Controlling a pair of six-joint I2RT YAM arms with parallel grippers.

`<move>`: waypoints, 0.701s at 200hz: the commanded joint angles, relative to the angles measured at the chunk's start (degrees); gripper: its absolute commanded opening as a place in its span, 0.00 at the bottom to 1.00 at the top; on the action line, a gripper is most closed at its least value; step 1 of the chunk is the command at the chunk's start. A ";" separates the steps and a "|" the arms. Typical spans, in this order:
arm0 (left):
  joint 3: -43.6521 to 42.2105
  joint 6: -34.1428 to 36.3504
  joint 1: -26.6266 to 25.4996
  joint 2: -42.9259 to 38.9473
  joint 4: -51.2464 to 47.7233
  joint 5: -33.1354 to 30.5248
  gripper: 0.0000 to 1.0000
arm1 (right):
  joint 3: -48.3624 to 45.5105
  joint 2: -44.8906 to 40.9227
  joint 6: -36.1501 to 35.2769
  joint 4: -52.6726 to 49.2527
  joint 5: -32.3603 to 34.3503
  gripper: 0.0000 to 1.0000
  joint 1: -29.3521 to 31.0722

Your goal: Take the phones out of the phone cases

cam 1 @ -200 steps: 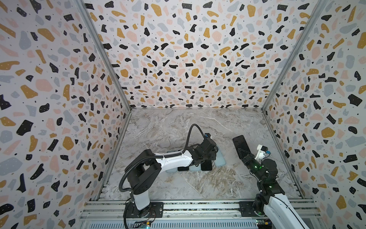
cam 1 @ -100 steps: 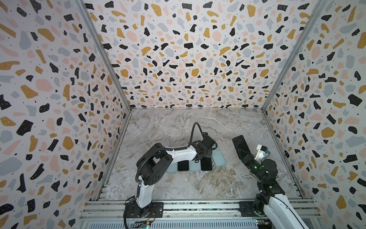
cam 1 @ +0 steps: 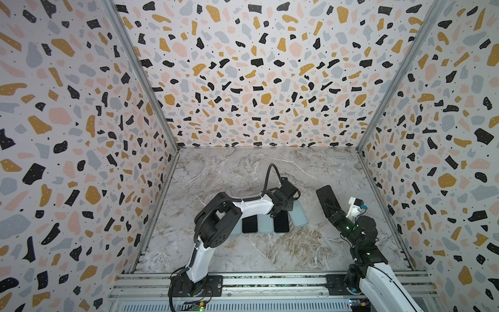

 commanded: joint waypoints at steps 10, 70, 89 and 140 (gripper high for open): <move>-0.07 0.62 0.40 -0.21 -0.86 -1.41 0.00 | 0.58 -0.78 -1.00 2.71 -0.24 0.00 -0.20; -0.46 0.39 0.53 0.89 -0.41 -0.81 0.00 | 0.13 -1.31 -0.87 2.59 -0.23 0.00 -0.20; -0.23 0.46 0.49 1.31 -0.47 -0.43 0.00 | 0.05 -1.32 -0.89 2.58 -0.15 0.00 -0.20; 0.05 0.47 0.54 2.26 0.04 0.33 0.00 | -0.13 -1.32 -0.96 2.75 0.05 0.00 -0.20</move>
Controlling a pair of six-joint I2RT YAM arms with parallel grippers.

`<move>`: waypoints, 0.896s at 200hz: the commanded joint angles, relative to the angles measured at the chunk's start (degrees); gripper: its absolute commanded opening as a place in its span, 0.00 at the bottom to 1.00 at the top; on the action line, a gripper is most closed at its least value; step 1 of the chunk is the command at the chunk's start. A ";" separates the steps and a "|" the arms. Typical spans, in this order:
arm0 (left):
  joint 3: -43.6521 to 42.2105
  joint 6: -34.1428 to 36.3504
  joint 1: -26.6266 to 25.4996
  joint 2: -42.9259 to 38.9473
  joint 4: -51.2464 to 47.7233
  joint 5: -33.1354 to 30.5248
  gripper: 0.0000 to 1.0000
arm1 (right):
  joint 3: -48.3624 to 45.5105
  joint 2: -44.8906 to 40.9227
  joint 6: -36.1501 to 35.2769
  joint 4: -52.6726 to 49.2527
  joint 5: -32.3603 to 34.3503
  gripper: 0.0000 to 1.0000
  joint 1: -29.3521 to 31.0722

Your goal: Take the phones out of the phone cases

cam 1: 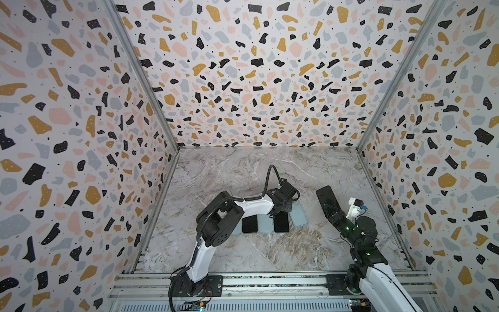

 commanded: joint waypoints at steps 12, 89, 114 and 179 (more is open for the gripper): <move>0.14 0.56 0.38 0.78 0.50 0.96 0.00 | 0.22 -0.85 -1.13 2.75 0.00 0.00 -0.18; 1.09 0.79 0.38 2.03 2.61 3.92 0.00 | -1.49 2.72 -3.16 3.57 1.84 0.00 -0.11; 0.32 0.62 0.38 0.66 3.48 4.24 0.00 | -2.26 6.03 -3.40 6.23 2.23 0.00 0.38; -9.77 0.19 0.34 -15.90 11.36 2.01 0.00 | -1.45 14.52 -5.03 11.04 10.91 0.00 8.33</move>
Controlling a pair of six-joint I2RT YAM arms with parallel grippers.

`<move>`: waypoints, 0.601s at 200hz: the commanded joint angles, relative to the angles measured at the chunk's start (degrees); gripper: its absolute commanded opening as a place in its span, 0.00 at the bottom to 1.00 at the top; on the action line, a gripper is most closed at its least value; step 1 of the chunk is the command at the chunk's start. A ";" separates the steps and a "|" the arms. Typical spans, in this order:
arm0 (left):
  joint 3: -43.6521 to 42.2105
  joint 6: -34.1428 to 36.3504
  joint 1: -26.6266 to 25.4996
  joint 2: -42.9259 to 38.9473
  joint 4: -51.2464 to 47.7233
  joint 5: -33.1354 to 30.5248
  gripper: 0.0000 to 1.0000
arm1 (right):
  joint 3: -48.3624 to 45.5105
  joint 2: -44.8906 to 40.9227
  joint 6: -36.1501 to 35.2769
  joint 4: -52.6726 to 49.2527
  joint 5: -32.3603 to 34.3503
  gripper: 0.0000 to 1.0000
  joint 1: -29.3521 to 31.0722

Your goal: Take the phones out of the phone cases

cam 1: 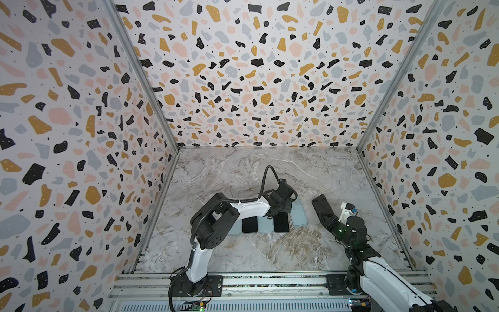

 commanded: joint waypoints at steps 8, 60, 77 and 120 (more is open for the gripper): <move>-4.22 0.47 0.13 -11.52 6.17 -2.33 0.00 | 1.63 3.27 -1.88 6.90 4.75 0.00 2.65; -6.88 2.78 0.11 -24.44 3.72 -5.38 0.30 | 2.51 12.21 -2.21 11.61 6.91 0.00 5.43; -7.03 3.32 0.18 -27.61 2.85 -6.16 0.33 | 2.64 13.88 -2.27 12.71 7.42 0.00 6.13; -7.39 3.74 0.14 -32.27 1.81 -6.82 0.39 | 2.46 17.89 -1.70 15.92 7.19 0.02 8.00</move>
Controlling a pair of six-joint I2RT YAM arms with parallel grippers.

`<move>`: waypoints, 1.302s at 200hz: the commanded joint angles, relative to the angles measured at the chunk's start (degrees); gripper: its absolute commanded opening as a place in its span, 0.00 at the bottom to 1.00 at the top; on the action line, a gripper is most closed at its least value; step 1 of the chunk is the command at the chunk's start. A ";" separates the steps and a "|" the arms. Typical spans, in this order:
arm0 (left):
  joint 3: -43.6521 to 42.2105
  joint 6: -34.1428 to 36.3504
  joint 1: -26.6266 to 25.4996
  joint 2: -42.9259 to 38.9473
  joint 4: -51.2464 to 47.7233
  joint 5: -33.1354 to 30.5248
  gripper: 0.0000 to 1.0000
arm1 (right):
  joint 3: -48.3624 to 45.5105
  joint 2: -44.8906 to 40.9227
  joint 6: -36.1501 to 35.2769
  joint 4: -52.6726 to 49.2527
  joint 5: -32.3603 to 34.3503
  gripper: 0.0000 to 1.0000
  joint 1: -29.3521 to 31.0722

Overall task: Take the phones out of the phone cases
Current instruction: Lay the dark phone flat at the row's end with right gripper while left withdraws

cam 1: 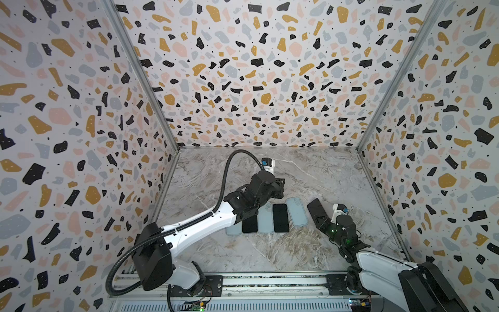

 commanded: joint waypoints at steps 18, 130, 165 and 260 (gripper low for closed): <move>-1.01 1.23 0.14 -2.35 -0.97 -0.91 0.45 | 2.54 3.92 -0.21 6.59 0.96 0.05 2.34; -3.64 1.75 0.26 -6.43 -1.88 -4.87 0.68 | 1.40 9.01 4.46 8.78 4.31 0.35 8.53; -3.70 1.93 0.25 -6.16 -1.85 -4.51 0.68 | 1.73 9.11 4.40 7.03 5.02 0.38 8.56; -5.68 2.49 0.74 -8.34 -2.54 -6.65 0.81 | 3.94 6.72 1.84 -1.83 3.37 0.62 4.95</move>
